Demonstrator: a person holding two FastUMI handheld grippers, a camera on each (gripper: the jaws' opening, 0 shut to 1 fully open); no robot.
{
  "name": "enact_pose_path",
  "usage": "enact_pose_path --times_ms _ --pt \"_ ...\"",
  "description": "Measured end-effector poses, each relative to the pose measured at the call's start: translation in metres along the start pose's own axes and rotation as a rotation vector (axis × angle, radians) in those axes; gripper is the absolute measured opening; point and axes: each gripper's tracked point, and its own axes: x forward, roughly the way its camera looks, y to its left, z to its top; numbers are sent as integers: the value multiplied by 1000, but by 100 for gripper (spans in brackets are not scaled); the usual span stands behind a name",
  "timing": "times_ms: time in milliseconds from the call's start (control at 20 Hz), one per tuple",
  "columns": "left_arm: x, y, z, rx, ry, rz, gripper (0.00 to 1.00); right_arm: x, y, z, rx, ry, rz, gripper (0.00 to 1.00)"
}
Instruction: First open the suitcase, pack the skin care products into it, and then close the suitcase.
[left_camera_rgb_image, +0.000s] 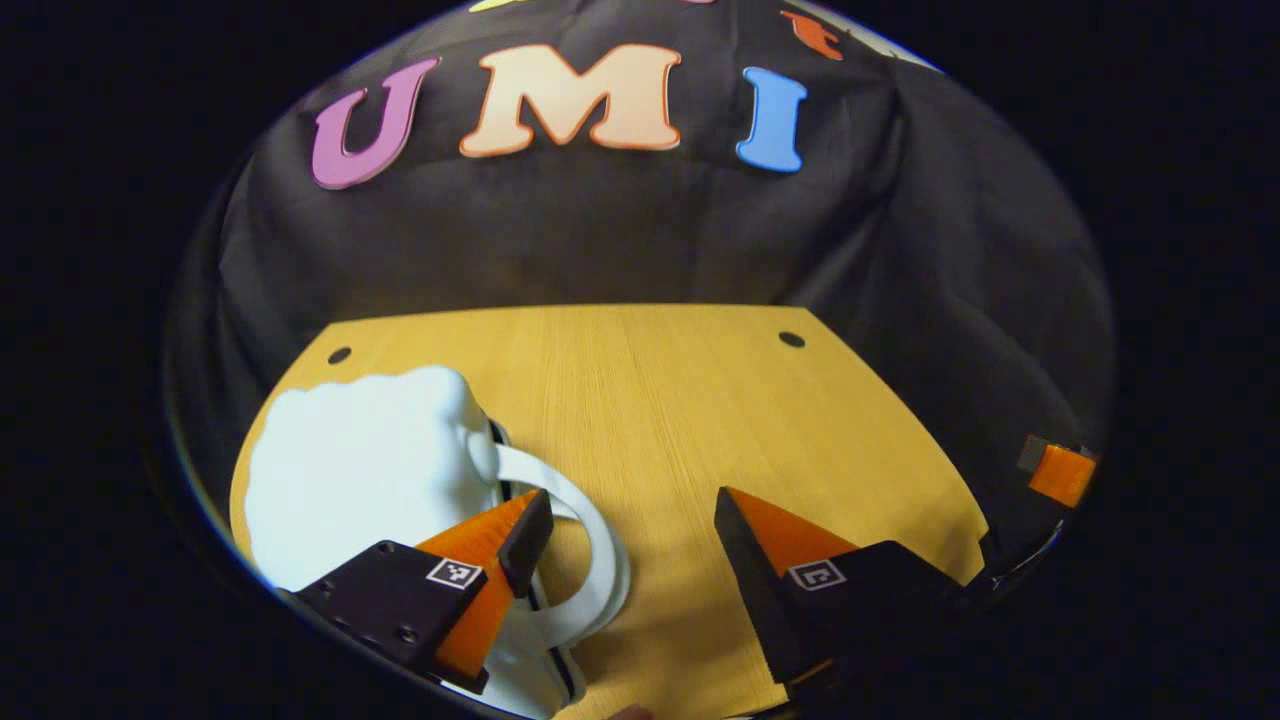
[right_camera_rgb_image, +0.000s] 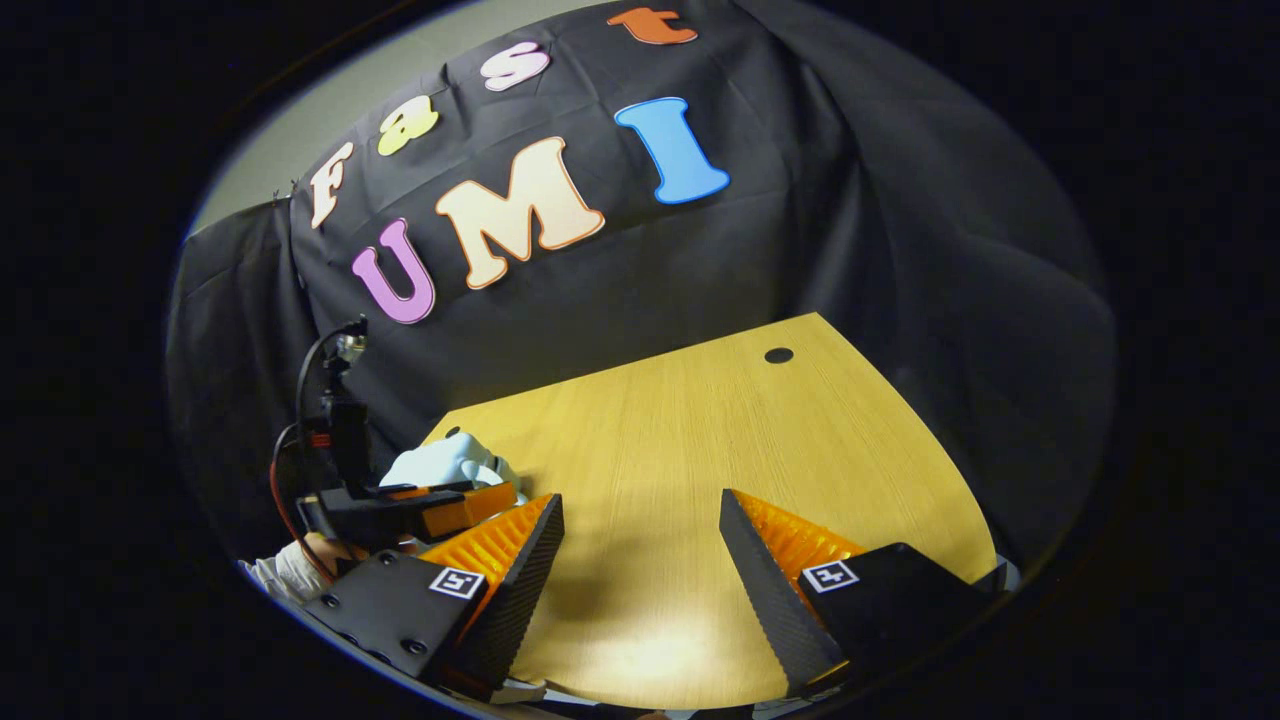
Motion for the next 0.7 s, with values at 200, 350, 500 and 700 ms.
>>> enact_pose_path --times_ms 200,350,500,700 --pt "-54 -7 79 28 -288 42 94 -9 17 48 -83 -152 -16 99" --pt "-102 -4 105 60 -398 63 95 -21 45 91 -159 -286 -22 99" --pt "-132 11 127 70 -469 124 95 -41 67 128 -204 -414 -16 99" --pt "-172 22 161 46 -589 182 95 -61 89 153 -251 -518 -20 98"
